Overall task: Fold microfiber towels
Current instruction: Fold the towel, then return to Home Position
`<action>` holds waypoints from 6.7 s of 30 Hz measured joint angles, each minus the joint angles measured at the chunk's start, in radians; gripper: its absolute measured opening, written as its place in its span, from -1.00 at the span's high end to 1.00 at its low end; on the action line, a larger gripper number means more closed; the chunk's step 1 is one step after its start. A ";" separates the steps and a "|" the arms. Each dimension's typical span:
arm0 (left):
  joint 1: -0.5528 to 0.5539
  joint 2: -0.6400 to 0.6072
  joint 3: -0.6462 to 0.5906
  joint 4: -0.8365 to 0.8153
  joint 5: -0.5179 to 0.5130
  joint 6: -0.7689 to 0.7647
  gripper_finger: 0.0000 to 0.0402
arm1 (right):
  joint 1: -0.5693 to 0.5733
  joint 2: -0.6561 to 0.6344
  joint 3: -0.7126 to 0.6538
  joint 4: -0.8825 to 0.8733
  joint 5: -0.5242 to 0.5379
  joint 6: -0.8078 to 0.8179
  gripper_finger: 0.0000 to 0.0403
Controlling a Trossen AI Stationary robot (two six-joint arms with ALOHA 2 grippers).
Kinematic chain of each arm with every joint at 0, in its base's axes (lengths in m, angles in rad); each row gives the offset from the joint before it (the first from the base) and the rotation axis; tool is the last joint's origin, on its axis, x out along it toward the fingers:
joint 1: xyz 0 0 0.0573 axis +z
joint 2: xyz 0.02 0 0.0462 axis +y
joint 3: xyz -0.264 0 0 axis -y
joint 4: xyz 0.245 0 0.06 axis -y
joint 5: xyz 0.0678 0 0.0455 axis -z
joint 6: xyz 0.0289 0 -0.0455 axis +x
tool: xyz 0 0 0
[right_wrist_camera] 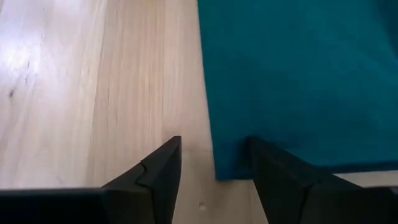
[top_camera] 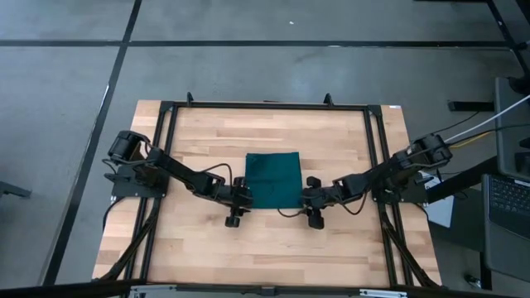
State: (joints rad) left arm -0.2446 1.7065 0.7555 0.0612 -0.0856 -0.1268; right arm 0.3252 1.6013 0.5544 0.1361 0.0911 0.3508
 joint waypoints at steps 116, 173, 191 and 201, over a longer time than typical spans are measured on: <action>0.374 -0.072 -0.008 0.433 -0.207 -0.409 0.98 | -0.095 -0.420 0.003 -0.203 0.512 0.171 0.81; 0.531 0.195 0.319 0.119 -0.251 -0.486 0.99 | -0.050 -0.378 0.004 0.081 0.529 0.111 0.89; 0.466 -0.513 -0.043 0.333 0.143 0.055 0.99 | 0.127 -0.784 -0.074 0.071 0.442 -0.148 0.96; 0.707 -0.803 -0.323 0.390 0.406 0.128 0.97 | 0.145 -1.470 -0.373 -0.041 0.377 -0.278 0.87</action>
State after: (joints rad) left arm 0.4628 0.9035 0.4322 0.4517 0.3200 0.0012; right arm 0.4703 0.1313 0.1818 0.0948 0.4684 0.0729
